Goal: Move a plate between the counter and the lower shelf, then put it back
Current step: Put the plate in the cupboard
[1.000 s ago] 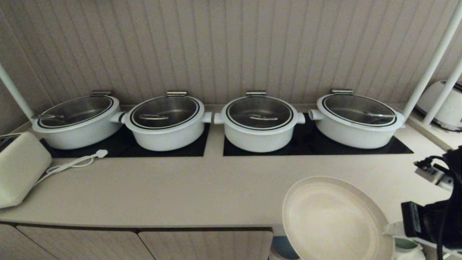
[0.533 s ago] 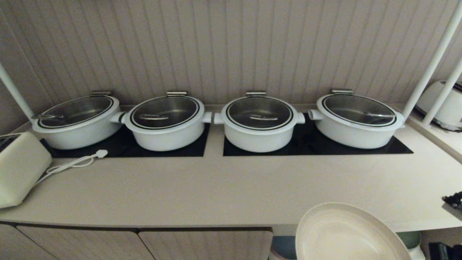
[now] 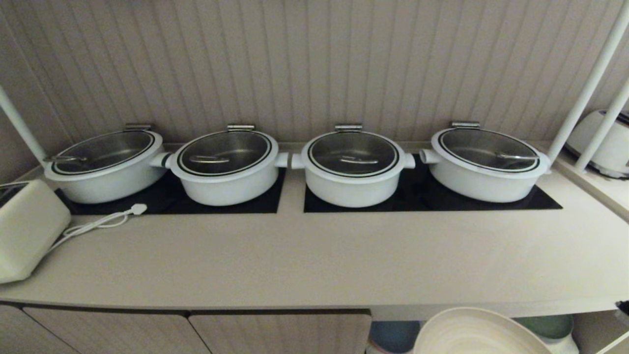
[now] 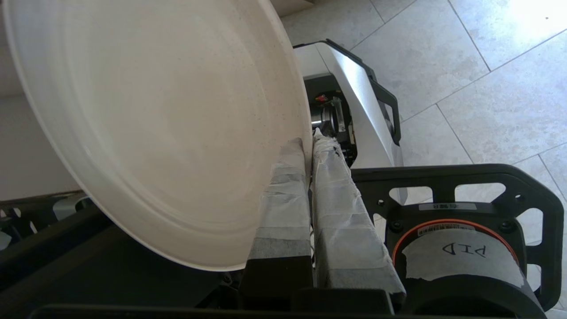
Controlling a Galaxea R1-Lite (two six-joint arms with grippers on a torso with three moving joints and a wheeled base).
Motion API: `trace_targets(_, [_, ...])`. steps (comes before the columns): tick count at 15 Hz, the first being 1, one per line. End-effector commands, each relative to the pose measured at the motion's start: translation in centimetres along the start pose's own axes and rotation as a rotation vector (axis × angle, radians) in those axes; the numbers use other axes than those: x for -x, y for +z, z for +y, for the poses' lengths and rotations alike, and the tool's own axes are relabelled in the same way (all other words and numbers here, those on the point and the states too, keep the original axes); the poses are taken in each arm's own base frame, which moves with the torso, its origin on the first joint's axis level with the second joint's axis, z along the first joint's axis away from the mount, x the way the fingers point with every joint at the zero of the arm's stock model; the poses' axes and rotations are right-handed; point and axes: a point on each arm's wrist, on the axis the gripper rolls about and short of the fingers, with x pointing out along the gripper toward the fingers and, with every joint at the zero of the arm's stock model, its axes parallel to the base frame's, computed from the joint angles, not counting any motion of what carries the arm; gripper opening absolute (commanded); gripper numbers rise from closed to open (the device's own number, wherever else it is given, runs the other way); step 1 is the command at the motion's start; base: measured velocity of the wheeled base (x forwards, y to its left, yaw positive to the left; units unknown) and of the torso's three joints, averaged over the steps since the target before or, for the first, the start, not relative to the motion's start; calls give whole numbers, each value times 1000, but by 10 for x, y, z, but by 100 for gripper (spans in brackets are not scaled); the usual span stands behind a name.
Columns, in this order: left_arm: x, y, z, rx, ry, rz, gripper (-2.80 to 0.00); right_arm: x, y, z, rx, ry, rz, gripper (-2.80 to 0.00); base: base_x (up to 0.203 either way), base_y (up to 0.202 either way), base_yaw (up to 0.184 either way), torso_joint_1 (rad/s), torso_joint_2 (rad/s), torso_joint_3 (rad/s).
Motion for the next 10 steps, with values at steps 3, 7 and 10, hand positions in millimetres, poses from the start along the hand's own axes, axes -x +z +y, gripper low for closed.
trace_targets(3, [0,0,0,1,0,0,-280,-1,-4,-3,0,-2,6,-280,0,0,0,0,0,0])
trace_targets(7, [0,0,0,1,0,0,-280,-1,-5,-3,0,-4,7,-280,0,0,0,0,0,0])
trace_targets(10, [0,0,0,1,0,0,-280,-1,-5,-2,5,2,6,-280,0,0,0,0,0,0])
